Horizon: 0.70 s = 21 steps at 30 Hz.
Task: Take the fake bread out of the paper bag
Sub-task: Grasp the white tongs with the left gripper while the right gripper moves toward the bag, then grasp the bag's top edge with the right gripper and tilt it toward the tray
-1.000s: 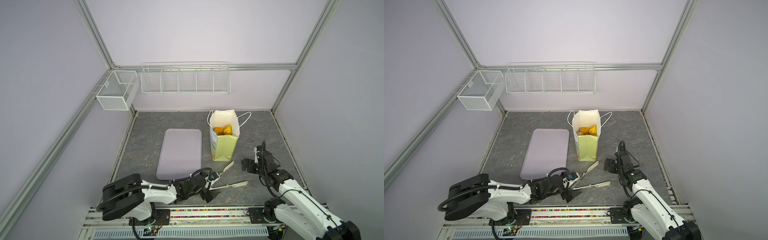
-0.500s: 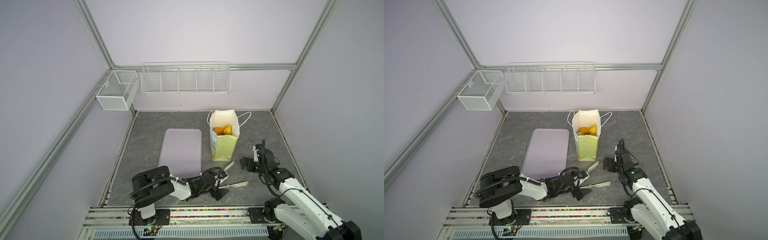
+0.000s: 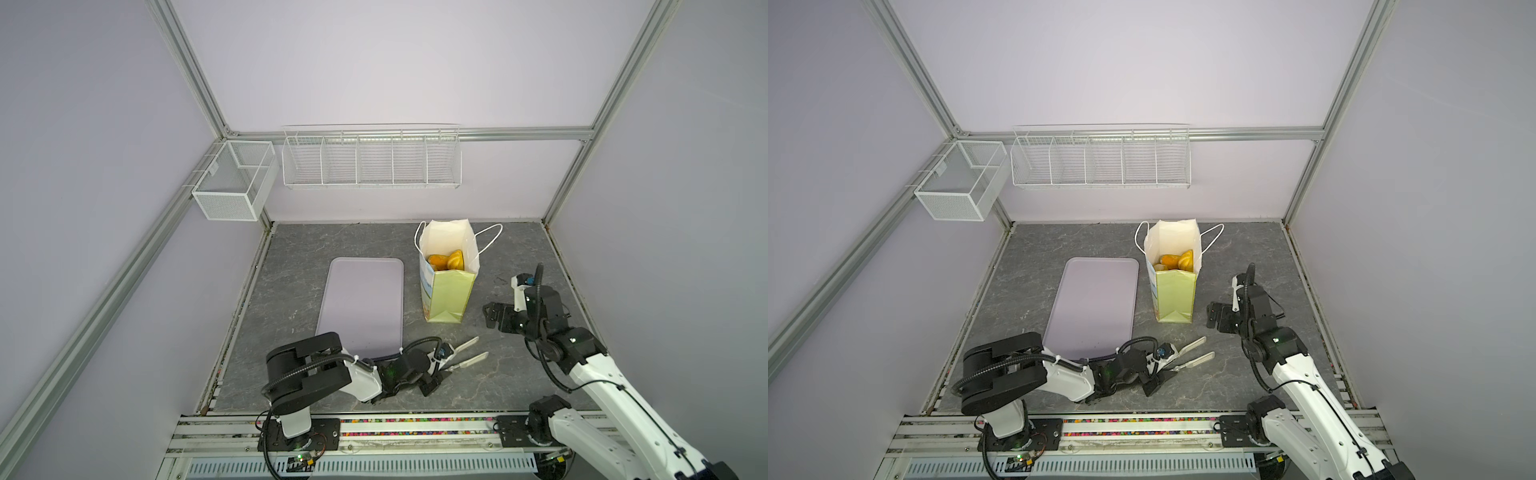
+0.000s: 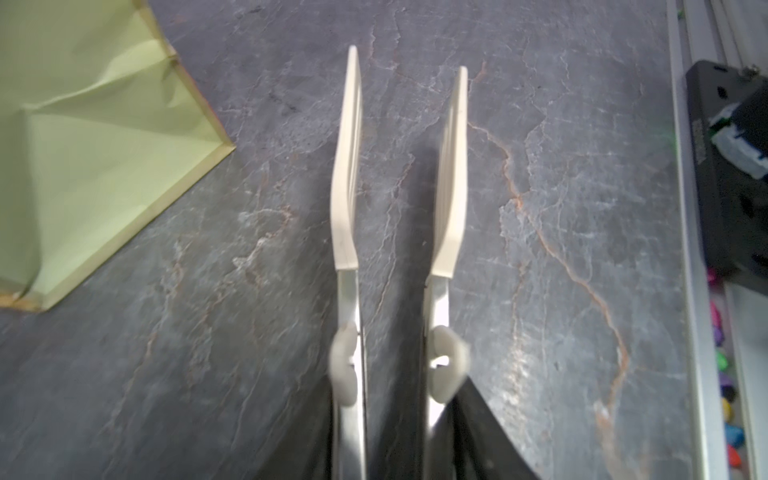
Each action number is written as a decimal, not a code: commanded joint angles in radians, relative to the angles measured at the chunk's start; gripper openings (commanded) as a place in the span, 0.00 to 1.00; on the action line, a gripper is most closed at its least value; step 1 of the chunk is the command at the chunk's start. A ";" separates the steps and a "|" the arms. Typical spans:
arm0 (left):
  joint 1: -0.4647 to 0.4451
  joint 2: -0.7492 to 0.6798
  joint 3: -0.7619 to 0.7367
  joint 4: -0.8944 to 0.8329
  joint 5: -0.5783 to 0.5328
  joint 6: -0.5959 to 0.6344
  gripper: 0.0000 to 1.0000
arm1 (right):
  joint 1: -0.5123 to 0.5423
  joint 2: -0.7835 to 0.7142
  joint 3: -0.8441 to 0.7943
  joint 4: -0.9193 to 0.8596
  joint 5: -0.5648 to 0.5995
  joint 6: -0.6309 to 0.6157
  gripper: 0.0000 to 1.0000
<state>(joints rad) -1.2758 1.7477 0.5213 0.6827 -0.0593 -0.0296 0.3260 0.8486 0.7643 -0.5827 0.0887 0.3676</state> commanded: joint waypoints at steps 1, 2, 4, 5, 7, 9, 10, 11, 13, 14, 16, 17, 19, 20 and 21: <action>-0.002 -0.057 -0.011 -0.014 -0.029 0.003 0.28 | -0.019 0.033 0.155 -0.160 0.013 -0.082 0.99; -0.002 -0.067 -0.012 -0.028 -0.030 0.004 0.24 | -0.024 0.046 0.203 -0.193 0.006 -0.090 0.99; -0.002 -0.093 -0.012 -0.060 -0.036 0.005 0.19 | -0.037 0.070 0.296 -0.259 -0.021 -0.106 0.99; -0.002 -0.104 -0.013 -0.074 -0.035 0.004 0.16 | -0.043 0.081 0.332 -0.279 -0.033 -0.107 0.99; -0.002 -0.131 -0.015 -0.109 -0.040 0.004 0.13 | -0.051 0.104 0.396 -0.311 -0.064 -0.101 0.99; -0.002 -0.164 -0.019 -0.156 -0.052 -0.001 0.11 | -0.058 0.131 0.447 -0.321 -0.106 -0.089 0.99; -0.002 -0.181 -0.024 -0.183 -0.063 -0.010 0.10 | -0.060 0.144 0.465 -0.317 -0.131 -0.075 0.98; -0.002 -0.197 -0.027 -0.211 -0.076 -0.016 0.09 | -0.062 0.158 0.477 -0.307 -0.161 -0.062 0.97; -0.002 -0.231 -0.030 -0.270 -0.094 -0.024 0.06 | -0.064 0.181 0.494 -0.283 -0.222 -0.041 0.97; -0.002 -0.250 -0.029 -0.309 -0.107 -0.038 0.05 | -0.065 0.192 0.500 -0.269 -0.250 -0.028 0.97; -0.002 -0.290 -0.028 -0.375 -0.127 -0.051 0.02 | -0.064 0.214 0.511 -0.250 -0.279 -0.008 0.97; -0.002 -0.308 -0.031 -0.395 -0.132 -0.052 0.01 | -0.065 0.222 0.516 -0.244 -0.284 -0.003 0.97; -0.002 -0.354 -0.041 -0.432 -0.143 -0.055 0.00 | -0.067 0.247 0.530 -0.234 -0.289 0.007 0.97; -0.002 -0.376 -0.049 -0.445 -0.150 -0.056 0.00 | -0.066 0.260 0.539 -0.230 -0.291 0.011 0.97; -0.002 -0.395 -0.056 -0.455 -0.157 -0.057 0.00 | -0.066 0.270 0.545 -0.225 -0.293 0.014 0.98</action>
<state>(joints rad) -1.2758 1.4117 0.4812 0.2962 -0.1722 -0.0711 0.2676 1.0985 1.2778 -0.8368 -0.1551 0.3481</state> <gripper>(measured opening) 0.192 0.975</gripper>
